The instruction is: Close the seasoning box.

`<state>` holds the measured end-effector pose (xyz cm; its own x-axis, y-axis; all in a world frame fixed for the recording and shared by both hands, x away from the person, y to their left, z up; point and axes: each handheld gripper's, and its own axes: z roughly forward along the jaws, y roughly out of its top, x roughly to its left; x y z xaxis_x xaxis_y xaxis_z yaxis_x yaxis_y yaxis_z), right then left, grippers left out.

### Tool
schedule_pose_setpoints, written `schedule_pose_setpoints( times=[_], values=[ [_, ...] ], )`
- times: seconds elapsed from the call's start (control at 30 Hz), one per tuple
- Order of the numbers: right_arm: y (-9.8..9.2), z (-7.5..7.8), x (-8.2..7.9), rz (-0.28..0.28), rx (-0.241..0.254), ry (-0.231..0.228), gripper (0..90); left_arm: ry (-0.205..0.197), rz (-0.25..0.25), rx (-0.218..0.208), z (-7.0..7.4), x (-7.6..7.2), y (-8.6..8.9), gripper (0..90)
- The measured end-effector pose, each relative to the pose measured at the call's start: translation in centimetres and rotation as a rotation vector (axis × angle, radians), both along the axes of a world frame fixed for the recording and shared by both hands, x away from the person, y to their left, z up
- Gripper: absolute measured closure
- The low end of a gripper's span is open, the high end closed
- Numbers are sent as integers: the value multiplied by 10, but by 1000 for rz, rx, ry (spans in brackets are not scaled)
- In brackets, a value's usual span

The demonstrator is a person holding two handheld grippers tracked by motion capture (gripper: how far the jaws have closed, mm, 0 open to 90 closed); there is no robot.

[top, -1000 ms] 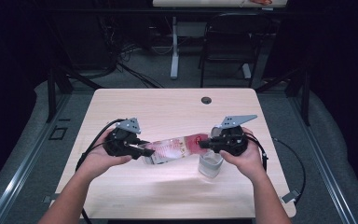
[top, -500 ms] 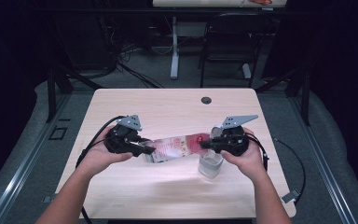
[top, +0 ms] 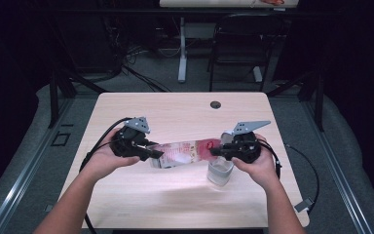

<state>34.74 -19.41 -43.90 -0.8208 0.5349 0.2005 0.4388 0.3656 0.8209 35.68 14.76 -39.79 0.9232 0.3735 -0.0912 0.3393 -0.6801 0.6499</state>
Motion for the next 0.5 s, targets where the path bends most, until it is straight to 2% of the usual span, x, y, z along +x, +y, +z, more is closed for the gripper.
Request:
schedule_pose_setpoints(
  times=[0.5],
  values=[
    [-4, -3, 1, -3, 9, 6, 853, 2, -9, 6, 7, 5, -4, 686]
  ],
)
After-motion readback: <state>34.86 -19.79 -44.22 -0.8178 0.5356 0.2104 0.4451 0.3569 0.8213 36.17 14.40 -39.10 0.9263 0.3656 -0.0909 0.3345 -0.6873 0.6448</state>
